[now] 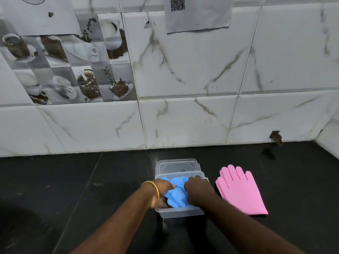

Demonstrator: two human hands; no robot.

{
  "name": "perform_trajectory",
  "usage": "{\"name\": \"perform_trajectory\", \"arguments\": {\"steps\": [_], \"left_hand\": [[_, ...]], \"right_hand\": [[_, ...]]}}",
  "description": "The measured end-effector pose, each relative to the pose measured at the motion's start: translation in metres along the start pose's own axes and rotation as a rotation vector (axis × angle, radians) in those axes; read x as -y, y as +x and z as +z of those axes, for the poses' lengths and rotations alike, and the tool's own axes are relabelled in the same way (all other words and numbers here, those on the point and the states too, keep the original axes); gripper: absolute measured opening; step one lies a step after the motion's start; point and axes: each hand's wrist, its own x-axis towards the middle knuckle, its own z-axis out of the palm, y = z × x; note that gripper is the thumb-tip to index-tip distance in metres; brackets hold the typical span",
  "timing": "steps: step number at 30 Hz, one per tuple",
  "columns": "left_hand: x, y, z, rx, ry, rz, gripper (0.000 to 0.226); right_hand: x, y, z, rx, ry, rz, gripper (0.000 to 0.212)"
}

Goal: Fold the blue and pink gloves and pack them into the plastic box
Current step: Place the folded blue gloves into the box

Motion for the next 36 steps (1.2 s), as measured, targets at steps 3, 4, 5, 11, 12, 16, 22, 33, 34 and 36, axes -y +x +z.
{"name": "perform_trajectory", "arguments": {"steps": [3,4,5,11,12,16,22,33,34,36], "left_hand": [[-0.016,-0.02,-0.015,-0.274,0.786,0.161,0.046],[-0.023,-0.028,-0.017,-0.411,1.074,0.272,0.045],[-0.03,-0.033,-0.015,-0.502,1.231,0.396,0.039],[-0.033,-0.016,0.029,-0.176,1.501,0.524,0.033],[-0.032,-0.011,0.032,-0.136,1.548,0.453,0.043],[-0.023,0.01,0.032,-0.111,1.542,0.359,0.065],[-0.008,0.026,0.029,-0.131,1.405,0.328,0.057],[0.001,0.044,0.032,-0.148,1.447,0.325,0.08],[0.001,0.044,0.032,-0.15,1.453,0.327,0.08],[0.001,0.046,0.031,-0.146,1.468,0.325,0.08]], "right_hand": [[-0.002,-0.001,-0.001,0.001,0.005,-0.011,0.031],[-0.002,-0.002,-0.002,0.002,0.008,-0.012,0.03],[-0.002,-0.002,-0.003,0.003,0.013,-0.013,0.029],[-0.01,0.003,-0.014,0.068,0.124,-0.021,0.036],[-0.012,0.005,-0.015,0.1,0.128,-0.026,0.04],[-0.013,0.014,-0.018,0.206,0.054,-0.053,0.063],[-0.01,0.011,-0.01,0.13,0.012,-0.084,0.045],[-0.003,0.007,0.0,0.134,0.007,-0.1,0.038],[-0.003,0.007,0.0,0.13,0.014,-0.102,0.038],[-0.004,0.008,0.001,0.121,0.026,-0.107,0.038]]}}
